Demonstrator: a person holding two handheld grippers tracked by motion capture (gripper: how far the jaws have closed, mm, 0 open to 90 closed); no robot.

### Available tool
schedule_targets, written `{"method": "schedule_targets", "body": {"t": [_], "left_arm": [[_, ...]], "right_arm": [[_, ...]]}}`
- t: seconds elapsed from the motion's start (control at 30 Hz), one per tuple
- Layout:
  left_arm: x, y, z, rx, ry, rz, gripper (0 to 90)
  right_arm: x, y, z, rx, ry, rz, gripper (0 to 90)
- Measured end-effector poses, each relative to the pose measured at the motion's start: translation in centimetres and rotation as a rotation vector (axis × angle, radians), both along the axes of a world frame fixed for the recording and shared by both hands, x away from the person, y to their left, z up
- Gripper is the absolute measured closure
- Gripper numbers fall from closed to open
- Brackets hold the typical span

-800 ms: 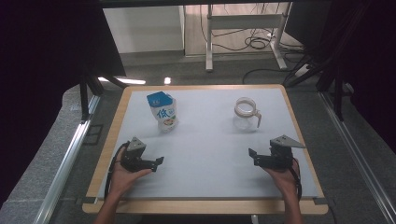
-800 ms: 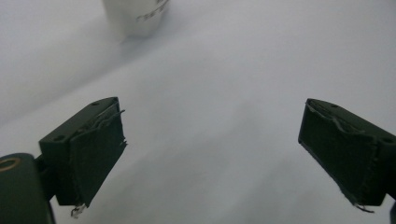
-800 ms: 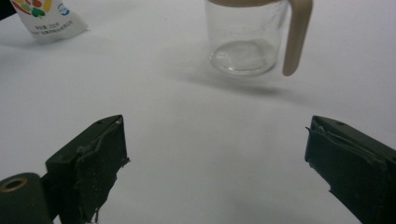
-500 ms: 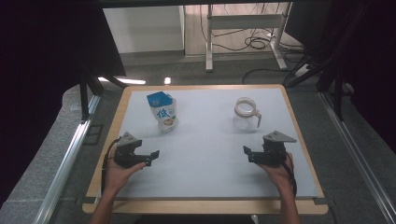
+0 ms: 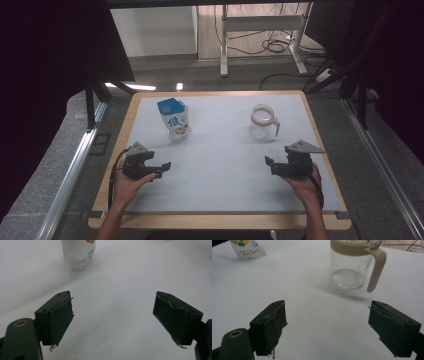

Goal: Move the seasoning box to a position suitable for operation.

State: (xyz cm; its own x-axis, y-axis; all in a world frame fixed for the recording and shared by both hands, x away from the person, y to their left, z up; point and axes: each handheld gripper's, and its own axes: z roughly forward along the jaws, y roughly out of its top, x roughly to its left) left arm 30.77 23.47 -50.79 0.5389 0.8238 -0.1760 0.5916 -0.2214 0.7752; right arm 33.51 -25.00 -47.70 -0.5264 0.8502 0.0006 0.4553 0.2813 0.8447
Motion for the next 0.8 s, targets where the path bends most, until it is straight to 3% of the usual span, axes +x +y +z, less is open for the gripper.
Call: {"method": "schedule_targets", "body": {"t": [0.4, 0.6, 0.7, 0.77, 0.8], "left_arm": [[-0.4, -1.0, -0.4, 0.002, 0.002, -0.063, 16.2], [-0.6, -0.8, -0.3, -0.005, -0.004, -0.058, 16.3], [-0.6, -0.8, -0.3, -0.010, 0.000, -0.060, 15.9], [-0.5, -0.8, -0.3, -0.008, 0.003, -0.062, 15.6], [-0.5, -0.9, -0.4, -0.008, 0.004, -0.065, 15.6]], "right_arm": [[2.9, 1.2, 3.3, -0.040, 0.000, 0.025, 10.1], [5.3, 1.6, 4.1, -0.043, 0.003, 0.025, 8.6], [7.5, 1.9, 4.2, -0.032, 0.011, 0.011, 7.2], [8.0, 2.1, 4.2, -0.031, 0.019, 0.014, 6.8], [8.9, 2.5, 4.3, -0.048, 0.017, 0.013, 6.2]]}}
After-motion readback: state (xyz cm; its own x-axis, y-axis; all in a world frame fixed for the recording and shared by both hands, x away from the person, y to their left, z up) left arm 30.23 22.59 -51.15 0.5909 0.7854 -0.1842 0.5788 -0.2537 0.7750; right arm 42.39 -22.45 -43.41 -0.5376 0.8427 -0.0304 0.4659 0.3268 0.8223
